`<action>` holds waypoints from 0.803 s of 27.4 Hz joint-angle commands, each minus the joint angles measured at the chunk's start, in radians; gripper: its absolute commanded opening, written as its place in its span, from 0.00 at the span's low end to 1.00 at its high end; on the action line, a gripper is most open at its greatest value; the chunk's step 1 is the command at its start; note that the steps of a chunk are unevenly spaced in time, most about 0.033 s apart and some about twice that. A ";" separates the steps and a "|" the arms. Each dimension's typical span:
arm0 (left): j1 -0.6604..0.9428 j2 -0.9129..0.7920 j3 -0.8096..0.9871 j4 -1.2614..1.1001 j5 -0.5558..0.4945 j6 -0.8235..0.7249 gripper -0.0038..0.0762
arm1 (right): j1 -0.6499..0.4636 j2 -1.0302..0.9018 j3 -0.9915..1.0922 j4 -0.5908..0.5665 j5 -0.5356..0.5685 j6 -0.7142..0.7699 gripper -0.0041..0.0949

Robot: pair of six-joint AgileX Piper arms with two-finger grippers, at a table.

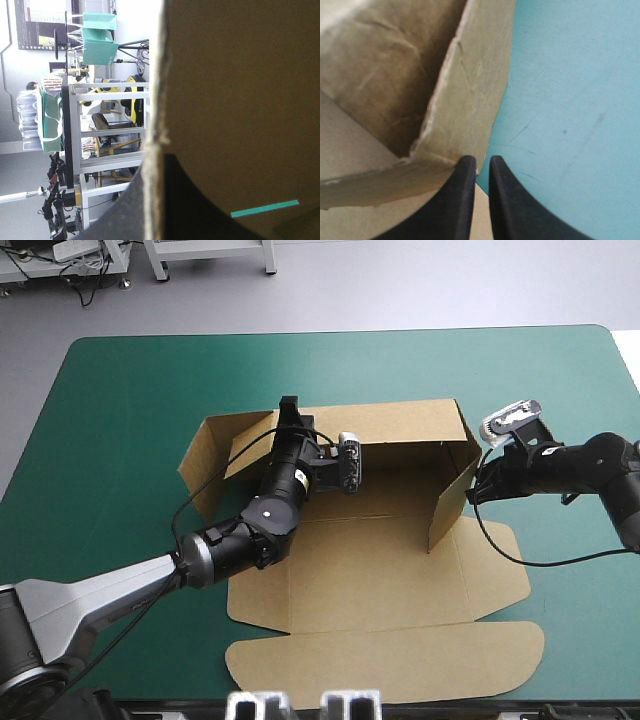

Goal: Fold the box

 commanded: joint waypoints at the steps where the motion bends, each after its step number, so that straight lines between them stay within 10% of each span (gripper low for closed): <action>1: -0.007 -0.027 -0.024 -0.001 0.009 -0.018 0.04 | -0.005 -0.034 -0.021 -0.012 -0.014 -0.023 0.32; 7: -0.007 -0.027 -0.024 -0.001 0.009 -0.018 0.04 | -0.003 -0.030 -0.021 -0.012 -0.014 -0.127 0.52; 22: -0.007 -0.027 -0.024 0.001 0.010 -0.018 0.04 | -0.003 -0.004 -0.021 0.251 0.002 -0.422 0.51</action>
